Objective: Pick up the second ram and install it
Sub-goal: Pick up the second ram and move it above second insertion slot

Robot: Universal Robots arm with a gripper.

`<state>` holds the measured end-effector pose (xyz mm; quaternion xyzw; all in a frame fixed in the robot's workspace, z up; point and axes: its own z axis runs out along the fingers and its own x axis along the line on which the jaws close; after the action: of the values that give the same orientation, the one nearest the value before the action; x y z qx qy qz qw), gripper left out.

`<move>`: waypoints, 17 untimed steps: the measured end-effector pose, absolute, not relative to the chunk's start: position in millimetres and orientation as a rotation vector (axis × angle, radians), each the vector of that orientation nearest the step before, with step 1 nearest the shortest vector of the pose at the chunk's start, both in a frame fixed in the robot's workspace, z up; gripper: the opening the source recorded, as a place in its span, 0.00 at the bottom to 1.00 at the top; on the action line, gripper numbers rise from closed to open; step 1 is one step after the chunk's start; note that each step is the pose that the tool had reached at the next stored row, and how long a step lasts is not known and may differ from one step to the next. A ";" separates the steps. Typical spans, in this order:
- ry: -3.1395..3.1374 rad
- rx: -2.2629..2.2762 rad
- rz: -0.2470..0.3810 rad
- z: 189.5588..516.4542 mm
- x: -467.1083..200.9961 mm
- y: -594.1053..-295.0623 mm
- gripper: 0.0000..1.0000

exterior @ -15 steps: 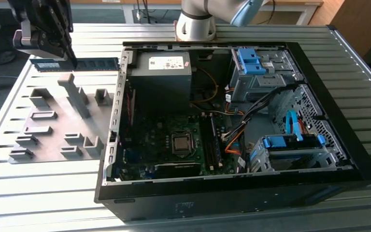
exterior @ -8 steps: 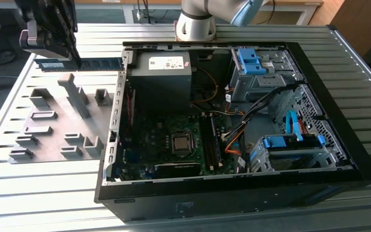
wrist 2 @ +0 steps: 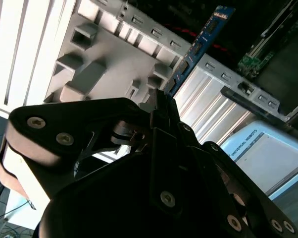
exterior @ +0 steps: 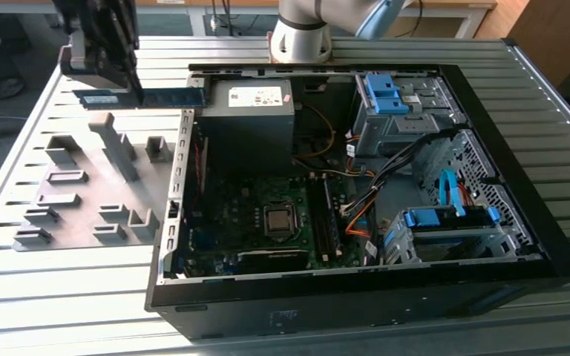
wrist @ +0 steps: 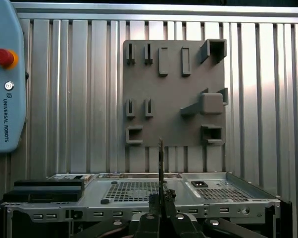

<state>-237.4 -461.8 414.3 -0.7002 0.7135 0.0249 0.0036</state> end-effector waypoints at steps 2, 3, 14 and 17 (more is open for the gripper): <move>2.236 -2.195 0.078 414.1 -228.4 -461.8 0.14; 2.236 -2.195 0.078 414.0 -223.8 -461.8 0.14; 2.236 -2.195 0.078 409.6 -173.7 -461.7 0.14; 2.236 -2.195 0.078 407.9 -160.1 -461.6 0.14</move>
<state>-160.1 -461.6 407.9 -0.7002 0.7135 0.0250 0.0035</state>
